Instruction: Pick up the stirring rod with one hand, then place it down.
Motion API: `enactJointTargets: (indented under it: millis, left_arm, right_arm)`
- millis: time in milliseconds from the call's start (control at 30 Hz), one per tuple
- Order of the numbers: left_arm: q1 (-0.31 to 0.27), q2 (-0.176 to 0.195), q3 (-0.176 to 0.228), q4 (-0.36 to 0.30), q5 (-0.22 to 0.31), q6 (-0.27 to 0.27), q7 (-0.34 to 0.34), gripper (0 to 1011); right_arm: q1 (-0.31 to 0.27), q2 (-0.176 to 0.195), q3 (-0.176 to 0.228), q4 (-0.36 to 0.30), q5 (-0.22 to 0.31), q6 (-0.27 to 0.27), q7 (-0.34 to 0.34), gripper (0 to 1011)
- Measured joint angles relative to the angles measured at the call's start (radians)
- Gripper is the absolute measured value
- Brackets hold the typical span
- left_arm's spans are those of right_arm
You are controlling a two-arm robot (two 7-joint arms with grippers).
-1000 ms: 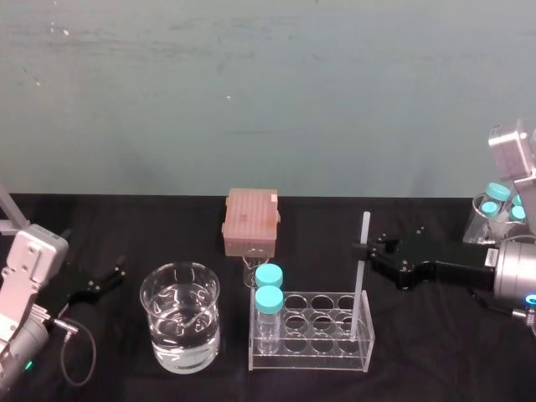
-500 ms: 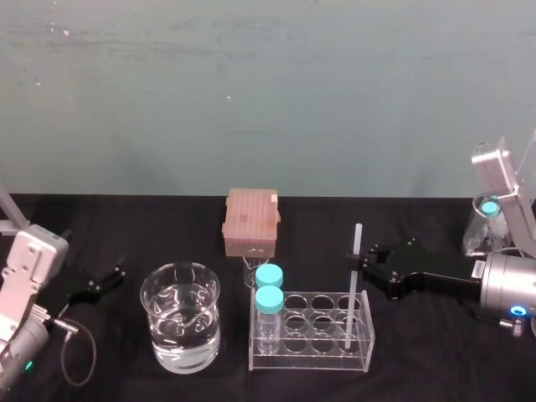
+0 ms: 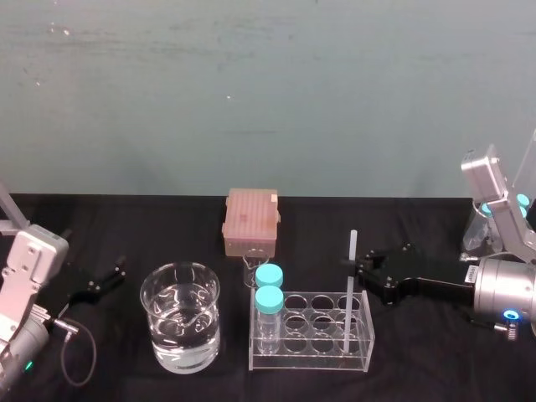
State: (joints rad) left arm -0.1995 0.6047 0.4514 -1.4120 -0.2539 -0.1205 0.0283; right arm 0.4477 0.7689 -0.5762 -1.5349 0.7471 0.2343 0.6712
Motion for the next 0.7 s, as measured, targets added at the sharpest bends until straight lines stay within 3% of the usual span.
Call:
enactJointTargets:
  millis: [700]
  left_arm:
    - [0.000, 0.000, 0.000, 0.000, 0.000, 0.000, 0.000, 1005]
  right_arm:
    - [0.001, -0.019, 0.001, 0.015, -0.016, 0.019, -0.009, 68]
